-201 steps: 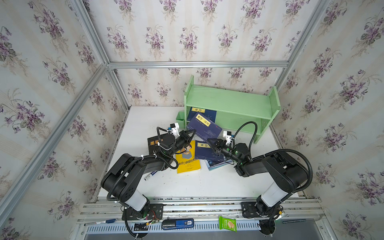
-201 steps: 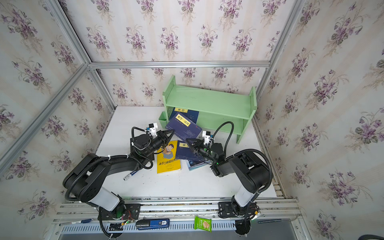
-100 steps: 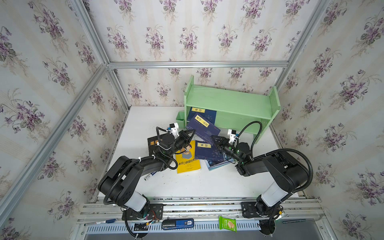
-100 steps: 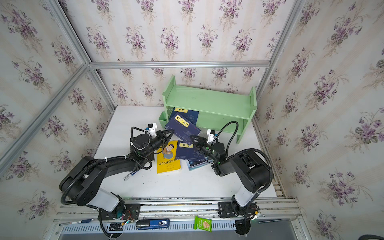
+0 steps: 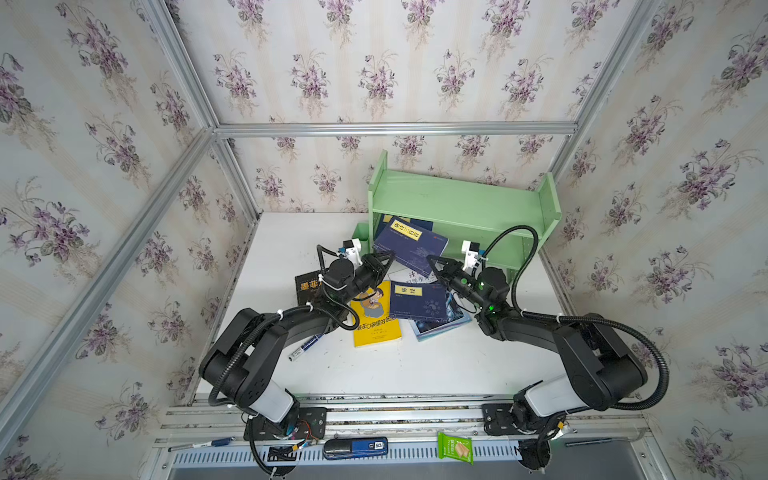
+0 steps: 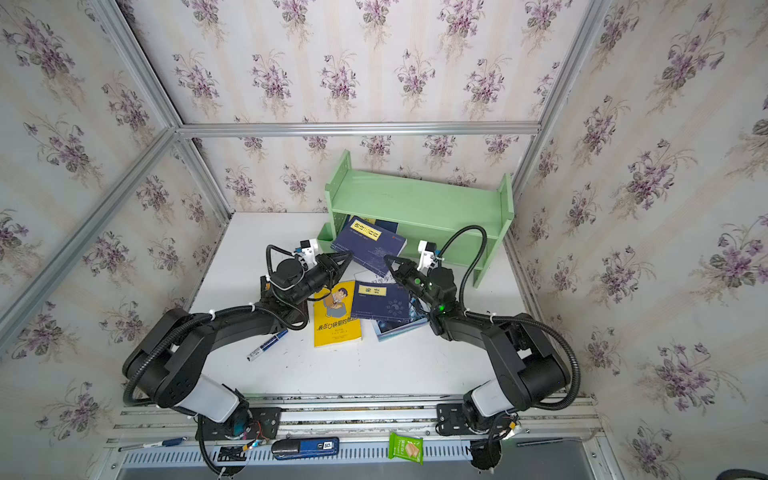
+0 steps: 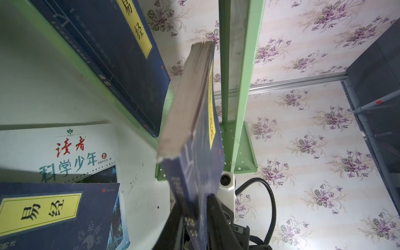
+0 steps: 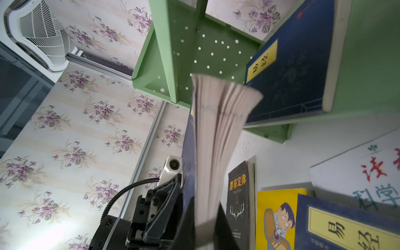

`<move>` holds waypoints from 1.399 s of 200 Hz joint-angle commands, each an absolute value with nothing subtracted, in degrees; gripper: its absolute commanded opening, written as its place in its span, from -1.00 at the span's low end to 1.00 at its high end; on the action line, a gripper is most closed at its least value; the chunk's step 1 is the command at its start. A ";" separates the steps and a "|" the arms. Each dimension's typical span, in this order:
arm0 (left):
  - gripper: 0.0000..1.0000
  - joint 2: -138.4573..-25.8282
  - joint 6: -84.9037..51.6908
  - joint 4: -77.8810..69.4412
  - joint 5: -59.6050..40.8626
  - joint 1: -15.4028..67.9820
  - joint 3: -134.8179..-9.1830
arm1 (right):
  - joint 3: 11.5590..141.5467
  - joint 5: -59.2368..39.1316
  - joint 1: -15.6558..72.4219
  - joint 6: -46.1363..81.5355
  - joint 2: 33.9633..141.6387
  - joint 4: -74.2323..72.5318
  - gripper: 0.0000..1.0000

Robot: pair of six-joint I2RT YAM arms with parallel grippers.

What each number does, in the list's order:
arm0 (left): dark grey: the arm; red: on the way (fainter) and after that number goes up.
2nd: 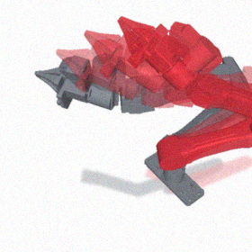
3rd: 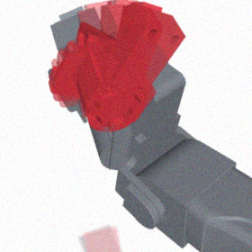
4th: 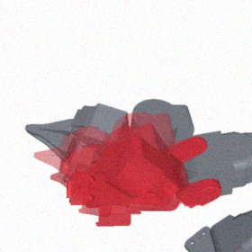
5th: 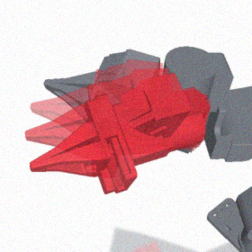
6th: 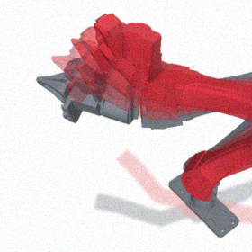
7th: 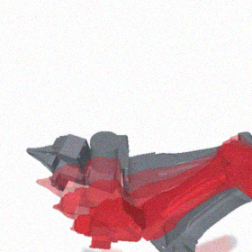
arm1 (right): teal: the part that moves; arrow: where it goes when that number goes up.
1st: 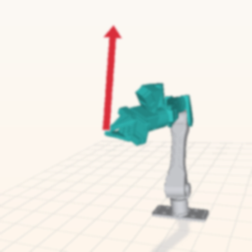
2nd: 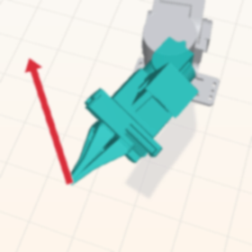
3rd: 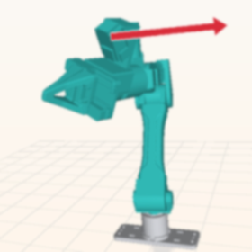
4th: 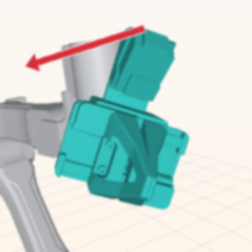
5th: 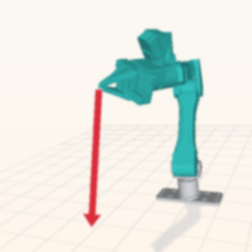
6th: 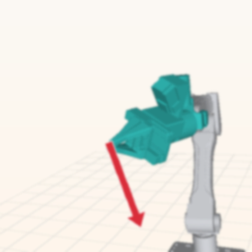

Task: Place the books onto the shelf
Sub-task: 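Lower the book into the shelf's lower tier beside the blue books, then open the left gripper and draw it back while the right pushes the book in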

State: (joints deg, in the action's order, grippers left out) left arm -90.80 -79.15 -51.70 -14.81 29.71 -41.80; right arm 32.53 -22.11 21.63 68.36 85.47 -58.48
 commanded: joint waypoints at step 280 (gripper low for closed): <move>0.01 -98.89 -76.50 -42.93 -19.77 25.75 -54.40 | 41.18 -36.59 13.45 74.13 95.76 -67.33 -0.86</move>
